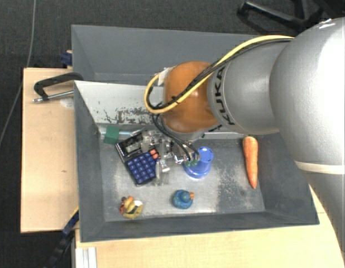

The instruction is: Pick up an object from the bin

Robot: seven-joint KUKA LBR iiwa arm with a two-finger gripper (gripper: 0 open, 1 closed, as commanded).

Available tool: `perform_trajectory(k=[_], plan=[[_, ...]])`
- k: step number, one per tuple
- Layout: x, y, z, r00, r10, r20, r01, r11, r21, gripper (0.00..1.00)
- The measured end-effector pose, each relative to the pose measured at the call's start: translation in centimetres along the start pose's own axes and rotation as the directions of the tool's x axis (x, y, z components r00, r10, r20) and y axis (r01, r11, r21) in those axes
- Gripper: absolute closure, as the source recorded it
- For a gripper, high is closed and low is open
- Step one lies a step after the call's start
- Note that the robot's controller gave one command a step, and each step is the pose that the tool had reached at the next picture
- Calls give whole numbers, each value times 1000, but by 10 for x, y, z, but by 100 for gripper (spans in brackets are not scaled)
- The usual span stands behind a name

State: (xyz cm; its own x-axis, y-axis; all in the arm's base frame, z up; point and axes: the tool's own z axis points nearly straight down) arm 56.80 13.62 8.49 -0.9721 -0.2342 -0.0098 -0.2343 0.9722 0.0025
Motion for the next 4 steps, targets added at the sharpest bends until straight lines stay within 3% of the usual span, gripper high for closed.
perform_trajectory(k=[1,3,4], plan=[[8,-3,12,1000,14,13,-14,1000,-3,100],[9,-3,6,1000,16,9,-16,1000,-3,100],[8,-2,-16,1000,15,14,-15,1000,-3,100]])
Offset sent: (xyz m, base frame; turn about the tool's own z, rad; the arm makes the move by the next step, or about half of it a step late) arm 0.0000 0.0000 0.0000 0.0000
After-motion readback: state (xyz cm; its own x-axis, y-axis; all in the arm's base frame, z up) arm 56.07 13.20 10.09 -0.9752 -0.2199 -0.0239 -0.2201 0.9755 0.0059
